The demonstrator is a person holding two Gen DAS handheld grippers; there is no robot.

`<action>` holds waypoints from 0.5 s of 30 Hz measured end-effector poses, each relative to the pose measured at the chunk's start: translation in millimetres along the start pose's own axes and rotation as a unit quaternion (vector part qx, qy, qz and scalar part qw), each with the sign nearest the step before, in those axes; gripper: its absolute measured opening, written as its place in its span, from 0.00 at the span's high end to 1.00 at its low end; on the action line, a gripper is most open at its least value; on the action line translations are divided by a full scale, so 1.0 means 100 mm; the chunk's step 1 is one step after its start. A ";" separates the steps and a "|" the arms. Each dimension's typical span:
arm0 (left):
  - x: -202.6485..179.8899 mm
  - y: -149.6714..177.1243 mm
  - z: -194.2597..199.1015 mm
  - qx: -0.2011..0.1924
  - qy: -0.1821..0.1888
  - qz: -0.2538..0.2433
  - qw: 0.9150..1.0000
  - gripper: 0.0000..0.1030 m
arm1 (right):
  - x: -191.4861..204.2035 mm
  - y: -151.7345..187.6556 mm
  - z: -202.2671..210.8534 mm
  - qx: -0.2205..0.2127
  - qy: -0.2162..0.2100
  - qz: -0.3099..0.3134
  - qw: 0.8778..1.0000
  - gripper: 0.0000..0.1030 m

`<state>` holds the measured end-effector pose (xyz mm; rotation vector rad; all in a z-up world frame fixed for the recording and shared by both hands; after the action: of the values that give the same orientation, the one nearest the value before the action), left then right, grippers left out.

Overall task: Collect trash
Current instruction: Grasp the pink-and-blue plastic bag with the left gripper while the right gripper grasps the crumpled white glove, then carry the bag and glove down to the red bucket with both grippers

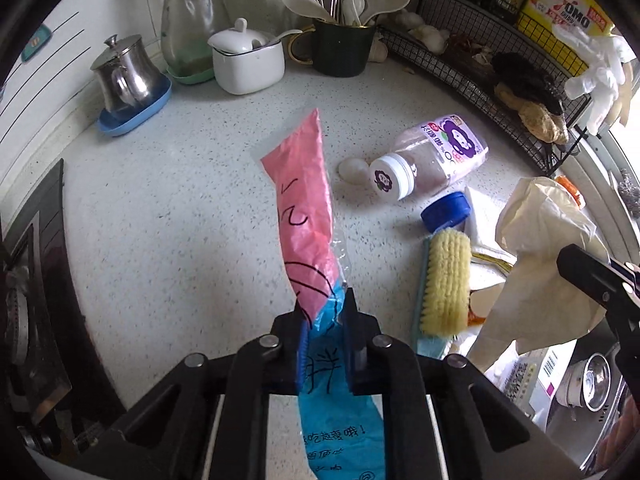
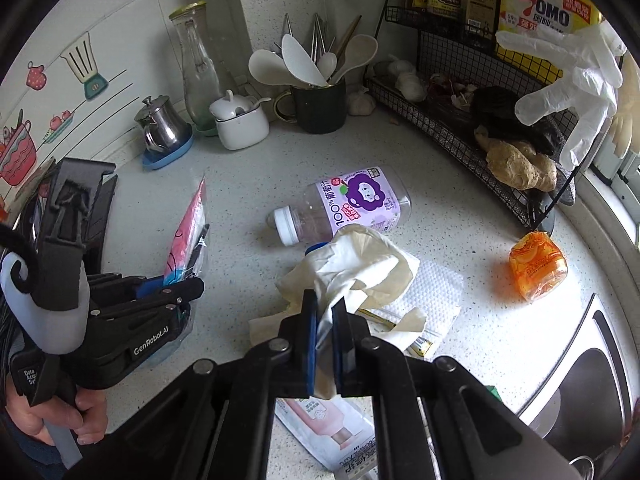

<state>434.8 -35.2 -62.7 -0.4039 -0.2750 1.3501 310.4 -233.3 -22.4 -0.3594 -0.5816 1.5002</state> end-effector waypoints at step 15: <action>0.05 1.31 1.11 -0.031 -0.001 0.022 0.999 0.88 | 0.61 0.89 0.96 -0.030 -0.023 0.032 0.999 0.95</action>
<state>273.1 4.9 -19.6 -0.4621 -0.3125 1.3878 181.0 -179.8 14.1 -0.3928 -0.6576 1.5584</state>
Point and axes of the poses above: each gripper's, at about its wrist camera, not at the fingertips, and z roughly against the way its jaws point, x to its left, y to its underside, the point moved 4 cm from there along -z, roughly the way its jaws point, and after that the axes turned 8 degrees about -z, right-handed, at the moved point
